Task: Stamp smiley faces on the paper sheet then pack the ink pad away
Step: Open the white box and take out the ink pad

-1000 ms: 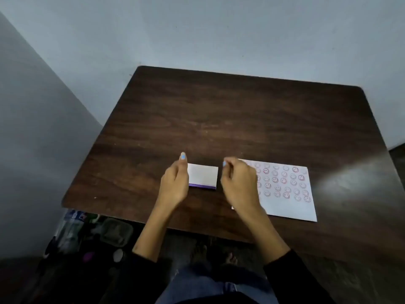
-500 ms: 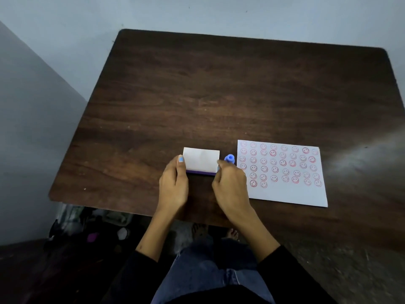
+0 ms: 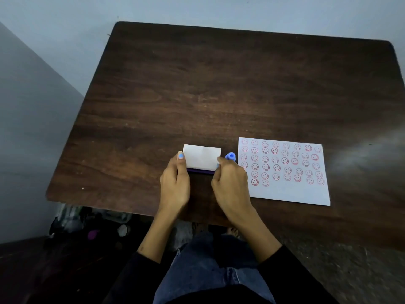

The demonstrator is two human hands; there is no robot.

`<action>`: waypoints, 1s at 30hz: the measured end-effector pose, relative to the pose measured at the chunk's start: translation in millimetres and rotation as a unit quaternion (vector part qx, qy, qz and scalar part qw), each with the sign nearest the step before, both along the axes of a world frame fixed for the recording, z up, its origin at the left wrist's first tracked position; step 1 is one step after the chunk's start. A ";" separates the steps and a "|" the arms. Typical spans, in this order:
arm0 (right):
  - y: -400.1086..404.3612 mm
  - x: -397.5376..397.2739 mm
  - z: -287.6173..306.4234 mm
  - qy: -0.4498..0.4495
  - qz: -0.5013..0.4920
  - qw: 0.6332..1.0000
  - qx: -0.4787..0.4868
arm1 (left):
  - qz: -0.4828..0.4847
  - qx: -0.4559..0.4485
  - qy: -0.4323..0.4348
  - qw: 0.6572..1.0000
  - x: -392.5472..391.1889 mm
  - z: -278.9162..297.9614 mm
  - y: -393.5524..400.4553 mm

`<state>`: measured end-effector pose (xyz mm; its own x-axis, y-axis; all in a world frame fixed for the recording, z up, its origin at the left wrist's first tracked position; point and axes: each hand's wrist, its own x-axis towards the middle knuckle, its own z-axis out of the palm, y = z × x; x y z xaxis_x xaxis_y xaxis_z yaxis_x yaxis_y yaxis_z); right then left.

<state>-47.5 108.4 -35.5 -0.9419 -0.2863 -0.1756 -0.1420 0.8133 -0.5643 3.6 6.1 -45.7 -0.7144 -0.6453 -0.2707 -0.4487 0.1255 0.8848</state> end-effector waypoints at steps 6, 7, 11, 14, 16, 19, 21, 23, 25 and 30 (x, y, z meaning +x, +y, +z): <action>-19.6 1.0 21.1 0.052 0.051 0.996 -0.047 | 0.066 -0.004 0.034 0.997 14.4 20.2 -15.8; -26.3 2.1 22.1 0.046 0.073 0.995 -0.053 | 0.088 -0.002 0.041 0.995 18.0 19.8 -20.9; -52.2 11.3 14.8 0.026 0.155 0.987 -0.035 | 0.137 -0.027 0.028 0.990 32.6 17.7 -38.5; -66.2 22.0 3.6 0.019 0.203 0.979 0.002 | 0.163 -0.028 0.006 0.986 43.8 12.7 -48.2; -71.3 27.7 -2.7 0.007 0.220 0.975 0.020 | 0.166 -0.014 -0.005 0.986 50.3 7.6 -51.6; -77.3 34.9 -9.0 0.011 0.233 0.972 0.025 | 0.174 -0.013 -0.019 0.985 57.9 0.7 -54.1; -80.2 38.6 -12.4 0.020 0.238 0.971 0.025 | 0.178 -0.021 -0.030 0.983 62.2 -3.0 -55.1; -81.7 41.2 -15.3 0.025 0.244 0.969 0.031 | 0.176 -0.023 -0.043 0.983 65.9 -4.6 -55.6; -82.6 42.1 -17.4 0.030 0.247 0.968 0.035 | 0.173 -0.023 -0.060 0.983 67.6 -4.5 -55.7; -81.3 41.6 -13.4 0.038 0.240 0.970 0.020 | 0.120 -0.062 -0.106 0.985 68.8 -1.7 -61.5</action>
<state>-6.0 27.1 -48.8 -0.7132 -0.6887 -0.1308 -0.5492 0.6649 -0.5062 72.4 -55.4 -47.4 -0.4738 -0.8260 -0.3052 -0.6516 0.0957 0.7525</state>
